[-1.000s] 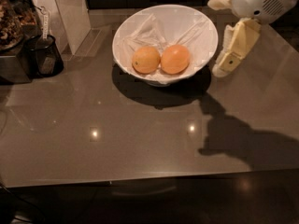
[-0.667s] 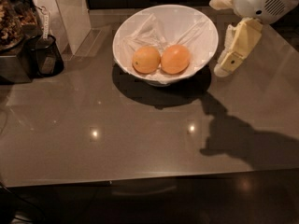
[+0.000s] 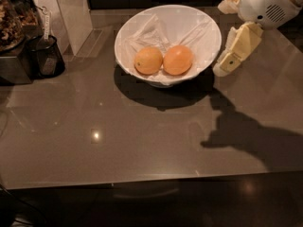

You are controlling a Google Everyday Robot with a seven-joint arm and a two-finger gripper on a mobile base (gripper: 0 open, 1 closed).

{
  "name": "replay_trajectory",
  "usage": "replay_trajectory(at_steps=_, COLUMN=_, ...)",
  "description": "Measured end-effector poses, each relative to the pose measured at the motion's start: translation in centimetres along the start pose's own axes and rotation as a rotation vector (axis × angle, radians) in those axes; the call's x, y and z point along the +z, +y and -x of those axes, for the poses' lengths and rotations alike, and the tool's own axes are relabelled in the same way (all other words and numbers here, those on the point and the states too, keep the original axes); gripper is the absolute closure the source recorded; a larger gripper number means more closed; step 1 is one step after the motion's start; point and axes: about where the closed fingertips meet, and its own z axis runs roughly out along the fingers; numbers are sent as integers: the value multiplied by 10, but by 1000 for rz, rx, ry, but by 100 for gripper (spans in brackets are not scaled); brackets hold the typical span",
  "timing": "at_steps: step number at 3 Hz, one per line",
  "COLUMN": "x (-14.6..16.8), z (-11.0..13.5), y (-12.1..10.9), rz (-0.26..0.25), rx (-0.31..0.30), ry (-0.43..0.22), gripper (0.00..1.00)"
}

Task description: Pick orange from white bowl

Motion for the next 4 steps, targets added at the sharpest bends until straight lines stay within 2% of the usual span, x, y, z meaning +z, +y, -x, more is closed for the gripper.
replay_trajectory(at_steps=1, x=22, z=-13, y=-22, rz=3, rx=54, ry=-21, gripper=0)
replay_trajectory(at_steps=2, x=53, z=-19, y=-38, rz=36, rx=86, ry=-33, gripper=0)
replay_trajectory(at_steps=4, x=60, z=-22, y=-41, rz=36, rx=111, ry=-39, gripper=0)
